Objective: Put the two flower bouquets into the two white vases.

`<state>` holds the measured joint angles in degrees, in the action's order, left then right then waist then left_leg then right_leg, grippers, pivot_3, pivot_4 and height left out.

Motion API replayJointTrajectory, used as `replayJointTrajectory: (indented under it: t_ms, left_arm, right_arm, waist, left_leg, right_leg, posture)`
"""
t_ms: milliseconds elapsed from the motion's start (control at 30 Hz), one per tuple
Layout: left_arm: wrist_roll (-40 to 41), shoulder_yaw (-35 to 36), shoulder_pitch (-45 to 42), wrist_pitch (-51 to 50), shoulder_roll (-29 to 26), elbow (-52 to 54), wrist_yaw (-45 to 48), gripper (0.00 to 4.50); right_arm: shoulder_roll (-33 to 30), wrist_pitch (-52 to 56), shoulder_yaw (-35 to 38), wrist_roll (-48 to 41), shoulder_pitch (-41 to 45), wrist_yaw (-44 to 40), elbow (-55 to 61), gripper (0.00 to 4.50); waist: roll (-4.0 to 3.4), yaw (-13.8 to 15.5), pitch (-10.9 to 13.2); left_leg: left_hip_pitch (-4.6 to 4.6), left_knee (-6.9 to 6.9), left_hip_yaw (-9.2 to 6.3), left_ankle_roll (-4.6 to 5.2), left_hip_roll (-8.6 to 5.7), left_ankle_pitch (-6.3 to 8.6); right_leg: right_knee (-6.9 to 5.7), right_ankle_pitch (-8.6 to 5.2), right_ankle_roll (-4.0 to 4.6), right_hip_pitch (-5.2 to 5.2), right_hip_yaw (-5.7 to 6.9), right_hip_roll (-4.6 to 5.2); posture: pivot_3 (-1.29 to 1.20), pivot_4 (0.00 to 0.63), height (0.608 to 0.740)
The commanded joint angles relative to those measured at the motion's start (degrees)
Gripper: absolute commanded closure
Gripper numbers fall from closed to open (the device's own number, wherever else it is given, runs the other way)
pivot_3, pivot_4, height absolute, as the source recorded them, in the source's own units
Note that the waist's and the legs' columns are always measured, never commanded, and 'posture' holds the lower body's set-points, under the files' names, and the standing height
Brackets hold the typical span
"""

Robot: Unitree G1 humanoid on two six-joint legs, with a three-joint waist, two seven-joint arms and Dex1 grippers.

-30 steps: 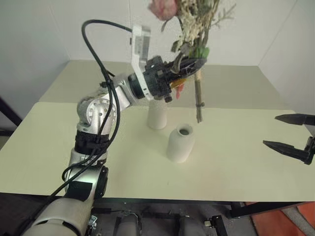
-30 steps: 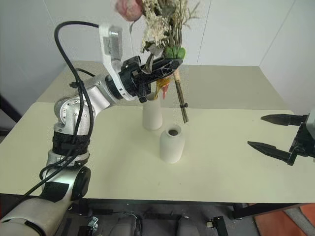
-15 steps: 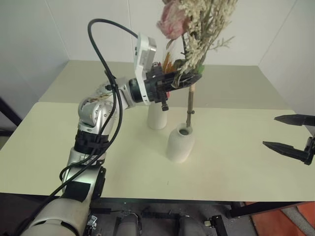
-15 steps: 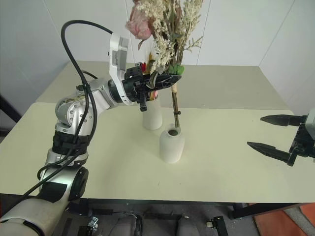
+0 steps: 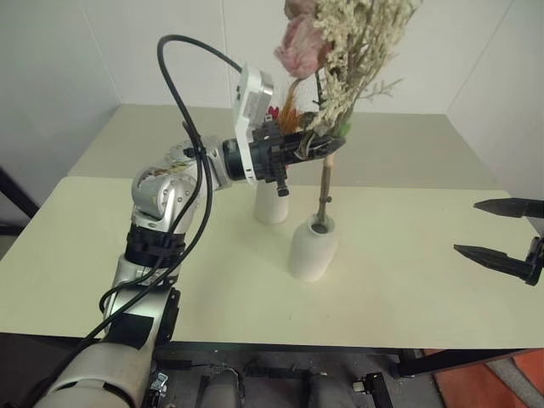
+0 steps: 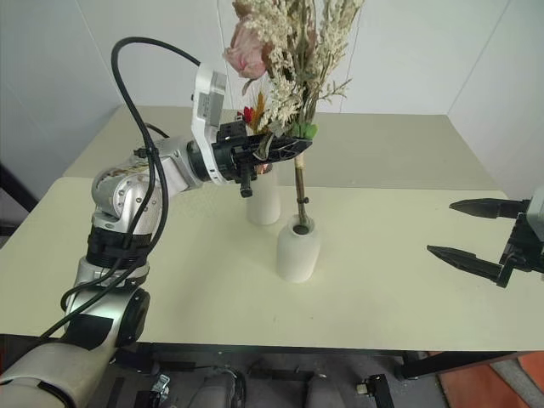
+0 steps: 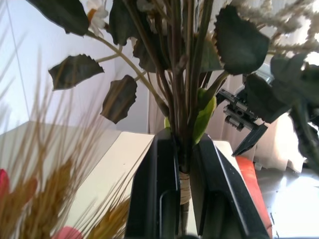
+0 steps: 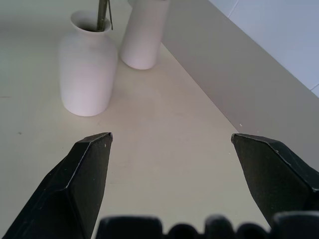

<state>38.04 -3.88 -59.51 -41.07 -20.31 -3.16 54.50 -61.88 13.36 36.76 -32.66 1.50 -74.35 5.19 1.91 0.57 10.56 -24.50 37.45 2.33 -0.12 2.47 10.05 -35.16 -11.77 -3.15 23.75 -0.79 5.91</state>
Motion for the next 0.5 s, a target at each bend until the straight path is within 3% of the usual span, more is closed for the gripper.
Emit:
replayJointTrajectory:
  t_ms: [33, 500]
  left_arm:
    - [0.71, -0.68, 0.57, -2.05, -0.42, 1.15, 2.15, 4.40]
    - [1.75, -0.43, 1.64, -4.91, 0.55, 2.30, 2.23, 4.40]
  right_arm:
    - [-1.69, 0.69, 1.51, -0.50, 0.42, -0.53, 1.05, 0.00]
    - [-1.61, 0.43, 1.01, -0.21, 1.26, -1.34, 0.39, 0.00]
  waist:
    - [0.00, 0.00, 0.00]
    - [0.00, -0.02, 0.00]
  left_leg:
    - [-0.01, 0.00, 0.00, 0.00, 0.01, 0.00]
    - [0.23, 0.01, 0.00, 0.05, 0.03, 0.04]
  right_leg:
    - [0.01, 0.00, 0.00, 0.00, 0.01, 0.00]
    - [0.05, -0.02, -0.01, -0.28, 0.01, -0.01]
  posture:
    - [0.00, 0.150, 0.740]
    - [0.00, 0.150, 0.740]
